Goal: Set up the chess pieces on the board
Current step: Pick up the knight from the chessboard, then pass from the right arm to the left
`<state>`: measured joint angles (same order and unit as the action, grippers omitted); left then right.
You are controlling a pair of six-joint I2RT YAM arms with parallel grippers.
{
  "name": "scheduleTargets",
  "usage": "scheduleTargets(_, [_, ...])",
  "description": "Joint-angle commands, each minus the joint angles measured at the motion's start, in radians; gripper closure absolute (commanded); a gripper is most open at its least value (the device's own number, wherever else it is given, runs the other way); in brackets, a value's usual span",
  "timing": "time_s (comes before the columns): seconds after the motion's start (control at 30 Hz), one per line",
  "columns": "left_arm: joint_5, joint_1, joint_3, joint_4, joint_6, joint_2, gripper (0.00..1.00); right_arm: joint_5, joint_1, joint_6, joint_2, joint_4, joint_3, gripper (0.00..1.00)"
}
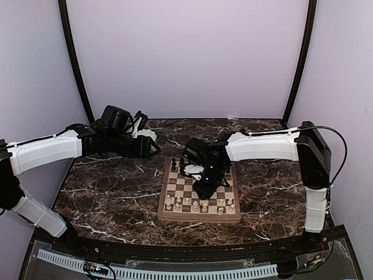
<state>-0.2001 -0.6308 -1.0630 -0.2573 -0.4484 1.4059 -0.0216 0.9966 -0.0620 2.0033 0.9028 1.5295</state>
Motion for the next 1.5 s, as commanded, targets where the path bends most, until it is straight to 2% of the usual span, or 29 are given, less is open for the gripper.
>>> scheduleTargets(0.0, [0.005, 0.005, 0.012, -0.011, 0.01, -0.035, 0.43, 0.039, 0.008, -0.01, -0.022, 0.023, -0.005, 0.65])
scheduleTargets(0.27, [0.002, 0.005, 0.011, -0.002, 0.007, -0.029, 0.44, 0.057, 0.008, -0.016, -0.041, 0.025, -0.042, 0.67])
scheduleTargets(0.53, [-0.008, 0.006, 0.006, 0.003, 0.004, -0.022, 0.44, 0.062, 0.008, -0.016, -0.041, 0.025, -0.033, 0.85])
scheduleTargets(0.7, [-0.032, 0.005, -0.006, 0.005, 0.017, -0.017, 0.43, 0.101, 0.008, -0.015, -0.1, 0.029, -0.028, 0.91])
scheduleTargets(0.83, [-0.132, 0.006, -0.023, 0.038, 0.019, 0.001, 0.44, 0.078, 0.008, -0.005, -0.164, -0.002, -0.019, 0.92])
scheduleTargets(0.93, [-0.301, 0.005, -0.032, 0.095, 0.005, 0.032, 0.44, 0.016, 0.008, 0.007, -0.22, -0.077, -0.04, 0.92])
scheduleTargets(1.0, [-0.378, 0.005, -0.039, 0.134, -0.055, 0.054, 0.43, -0.067, 0.009, 0.022, -0.271, -0.141, -0.068, 0.91])
scheduleTargets(1.17, [-0.583, 0.004, -0.032, 0.306, -0.176, 0.111, 0.43, -0.113, 0.012, 0.03, -0.303, -0.209, -0.074, 0.91])
scheduleTargets(1.47, [-0.672, -0.014, -0.042, 0.312, -0.227, 0.181, 0.44, -0.113, 0.02, 0.045, -0.298, -0.228, -0.035, 0.91])
